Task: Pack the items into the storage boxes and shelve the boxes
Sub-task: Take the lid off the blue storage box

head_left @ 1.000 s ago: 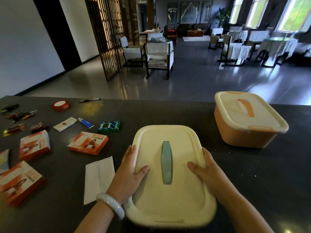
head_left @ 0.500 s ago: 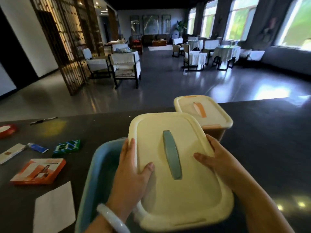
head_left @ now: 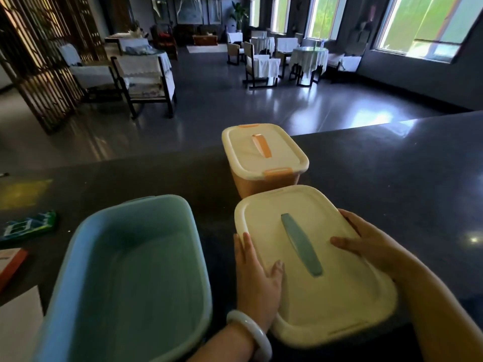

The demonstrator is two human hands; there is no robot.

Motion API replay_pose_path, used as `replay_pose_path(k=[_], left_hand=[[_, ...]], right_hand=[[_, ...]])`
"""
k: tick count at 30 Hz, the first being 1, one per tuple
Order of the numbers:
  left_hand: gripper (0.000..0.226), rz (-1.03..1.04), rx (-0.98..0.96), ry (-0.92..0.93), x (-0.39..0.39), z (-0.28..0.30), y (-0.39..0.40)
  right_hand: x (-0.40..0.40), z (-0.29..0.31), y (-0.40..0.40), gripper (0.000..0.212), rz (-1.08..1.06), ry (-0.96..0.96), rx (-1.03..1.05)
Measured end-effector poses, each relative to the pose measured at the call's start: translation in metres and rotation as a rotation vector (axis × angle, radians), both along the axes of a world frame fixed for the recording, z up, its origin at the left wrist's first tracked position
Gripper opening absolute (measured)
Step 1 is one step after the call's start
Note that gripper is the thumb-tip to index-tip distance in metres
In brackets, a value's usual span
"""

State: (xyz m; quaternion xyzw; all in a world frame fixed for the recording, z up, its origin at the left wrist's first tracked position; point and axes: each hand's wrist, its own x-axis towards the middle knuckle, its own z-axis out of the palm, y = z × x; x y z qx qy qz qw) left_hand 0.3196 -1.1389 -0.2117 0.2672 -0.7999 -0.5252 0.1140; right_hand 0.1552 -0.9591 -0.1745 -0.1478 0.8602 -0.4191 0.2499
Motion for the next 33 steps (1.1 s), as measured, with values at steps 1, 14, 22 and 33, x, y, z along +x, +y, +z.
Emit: replay_pose_path(k=[1, 14, 22, 33], left_hand=[[0.09, 0.007, -0.004, -0.026, -0.001, -0.008, 0.001], [0.079, -0.053, -0.405, -0.297, 0.006, -0.078, -0.006], [0.078, -0.159, -0.721, -0.464, 0.006, -0.078, -0.01], [0.058, -0.485, -0.581, -0.484, 0.016, 0.005, -0.007]], right_hand=[[0.0, -0.01, 0.001, 0.075, -0.01, -0.02, 0.001], [0.009, -0.09, -0.013, 0.08, 0.011, 0.202, 0.167], [0.014, -0.105, -0.022, 0.088, 0.036, 0.398, 0.397], [0.025, -0.056, -0.066, 0.059, -0.019, 0.494, 0.413]])
